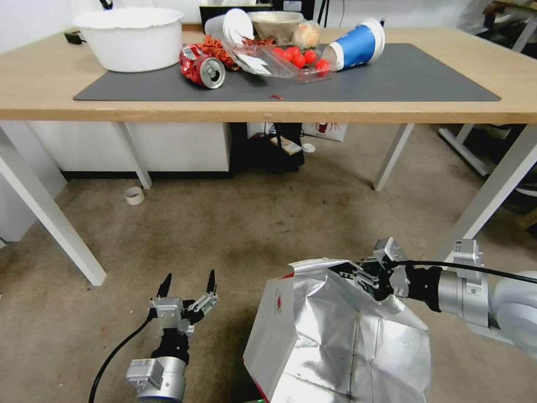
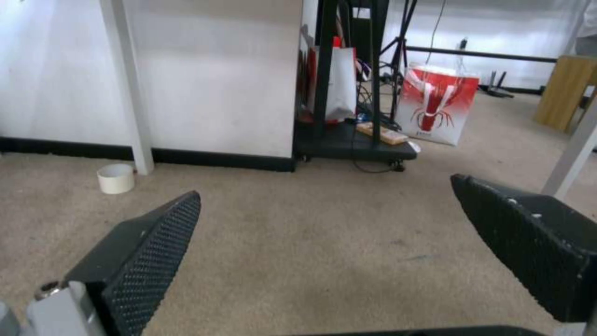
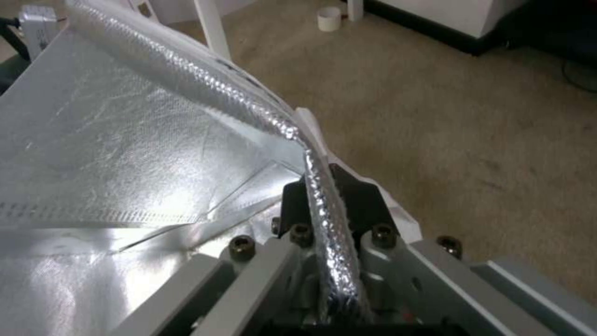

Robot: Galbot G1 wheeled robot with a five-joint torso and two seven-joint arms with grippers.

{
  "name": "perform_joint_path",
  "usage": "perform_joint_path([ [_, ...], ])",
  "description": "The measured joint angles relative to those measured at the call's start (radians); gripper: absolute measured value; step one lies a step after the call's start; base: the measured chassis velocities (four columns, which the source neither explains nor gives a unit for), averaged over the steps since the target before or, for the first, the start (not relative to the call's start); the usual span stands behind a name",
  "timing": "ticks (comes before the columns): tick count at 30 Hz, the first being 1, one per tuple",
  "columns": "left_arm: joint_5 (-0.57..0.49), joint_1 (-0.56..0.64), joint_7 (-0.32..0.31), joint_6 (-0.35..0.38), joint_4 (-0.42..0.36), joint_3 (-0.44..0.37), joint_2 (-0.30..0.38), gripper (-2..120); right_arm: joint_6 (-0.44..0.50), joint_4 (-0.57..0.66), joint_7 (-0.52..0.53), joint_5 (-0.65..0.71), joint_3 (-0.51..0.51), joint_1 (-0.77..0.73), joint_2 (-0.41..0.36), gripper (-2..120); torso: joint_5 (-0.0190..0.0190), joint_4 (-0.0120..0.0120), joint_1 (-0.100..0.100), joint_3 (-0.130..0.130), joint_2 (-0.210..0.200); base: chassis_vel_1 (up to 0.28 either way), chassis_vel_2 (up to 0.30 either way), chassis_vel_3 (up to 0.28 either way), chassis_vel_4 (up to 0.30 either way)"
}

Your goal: Pick up the food delivery bag from the floor and place it on the table.

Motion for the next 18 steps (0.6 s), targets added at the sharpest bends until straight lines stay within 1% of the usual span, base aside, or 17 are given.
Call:
perform_joint_path([
  [6,0.008,0.001,0.000,-0.008,0.004,-0.001,0.000,100,0.007,-0.003,-0.004,-0.019,-0.010,-0.008,0.014,0,0.0000,0.0000,0.000,0.000,0.000,0.000,0.000,0.000,0.000],
  [16,0.009,-0.005,0.009,-0.047,0.022,0.005,0.000,100,0.014,0.009,-0.005,-0.031,-0.004,-0.028,0.025,0,0.0000,0.0000,0.000,0.000,0.000,0.000,0.000,0.000,0.000],
  [18,0.011,-0.004,0.011,-0.064,0.029,0.004,0.000,100,0.016,0.009,-0.004,-0.036,-0.004,-0.029,0.025,0,-0.0001,-0.0001,0.000,0.000,0.000,0.000,0.000,0.000,0.000],
])
